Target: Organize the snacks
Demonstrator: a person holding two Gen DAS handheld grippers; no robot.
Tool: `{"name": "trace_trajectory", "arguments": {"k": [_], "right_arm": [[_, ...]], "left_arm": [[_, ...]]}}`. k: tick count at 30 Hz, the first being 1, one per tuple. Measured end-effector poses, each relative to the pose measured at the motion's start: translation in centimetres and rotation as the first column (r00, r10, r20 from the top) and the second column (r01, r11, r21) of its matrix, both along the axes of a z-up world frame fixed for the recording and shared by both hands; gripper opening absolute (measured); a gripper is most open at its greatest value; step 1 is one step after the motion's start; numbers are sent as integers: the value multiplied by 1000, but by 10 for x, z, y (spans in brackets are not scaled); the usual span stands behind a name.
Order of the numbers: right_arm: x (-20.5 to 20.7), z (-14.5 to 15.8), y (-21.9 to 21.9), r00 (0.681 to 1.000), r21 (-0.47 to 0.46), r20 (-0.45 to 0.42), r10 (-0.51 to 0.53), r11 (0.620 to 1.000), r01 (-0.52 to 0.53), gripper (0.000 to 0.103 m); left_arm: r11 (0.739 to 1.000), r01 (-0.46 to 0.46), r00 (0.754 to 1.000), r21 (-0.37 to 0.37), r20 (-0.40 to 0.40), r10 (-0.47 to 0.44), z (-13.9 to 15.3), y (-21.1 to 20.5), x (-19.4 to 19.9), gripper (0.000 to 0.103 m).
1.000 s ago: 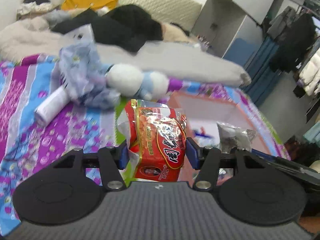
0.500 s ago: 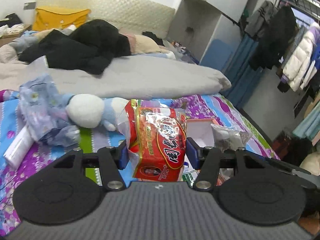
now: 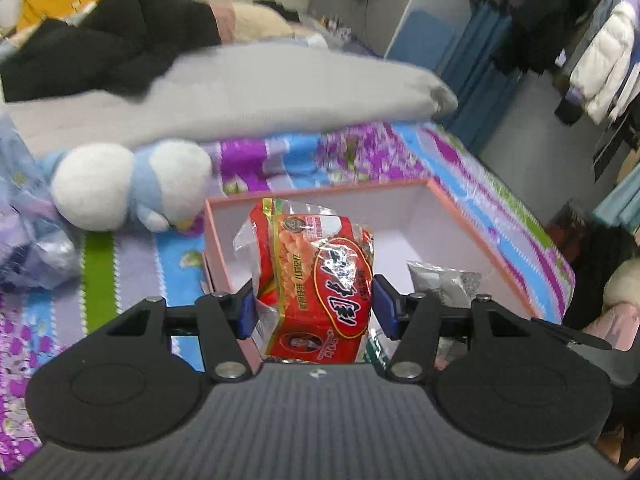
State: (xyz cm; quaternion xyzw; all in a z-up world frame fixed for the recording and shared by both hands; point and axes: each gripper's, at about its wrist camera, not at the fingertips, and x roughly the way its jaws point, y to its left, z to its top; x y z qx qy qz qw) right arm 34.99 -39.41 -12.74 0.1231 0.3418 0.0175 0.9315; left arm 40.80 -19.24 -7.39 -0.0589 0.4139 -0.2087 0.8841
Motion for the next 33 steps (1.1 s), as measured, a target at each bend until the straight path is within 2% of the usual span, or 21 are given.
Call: {"name": "trace_trajectory", "arguments": {"k": [6,9,13,15,17,18,21,23,27,31,33], "right_arm": [[14,-34,-4,998,11,-64,-9,1000,10,42],[17,-45,-6,996,21,-85,-8,1000,10,42],[17,-54,-9,993,40,-115,-30,999,35,42],[17,-56,-9,991,44,-126,-32,998,38,43],[16,-54,-7,992,36,-129,-19,999,23,46],[16,-52,-6,992,29,-128,-13,999,17,46],[11,-42,-3,994,10,-110,-12,1000,13,48],[8,-34,-3,996,14,-90,-12,1000,13,55],[-2,-12,-4,998,18,-51,-24,1000,25,55],[-19,17,0,1000,7,8,-26,1000,26,55],[-29,32,3,999,-1,39,-25,1000,26,55]], "left_arm": [[999,33,998,28,-53,-31,-38,-18,19,62],[998,26,998,53,-58,-23,-47,-24,26,62],[998,28,997,49,-74,-24,-52,-21,28,63],[998,42,996,44,-86,-39,-51,-20,24,67],[998,39,995,58,-89,-34,-49,-19,22,79],[997,43,995,62,-91,-38,-47,-18,20,80],[996,55,994,70,-100,-47,-40,-16,14,83],[996,46,996,78,-85,-39,-30,-14,7,83],[998,30,999,61,-42,-27,-2,-4,-10,84],[999,16,999,49,29,-17,32,6,-32,86],[1000,-4,997,20,74,3,51,14,-47,86]]}}
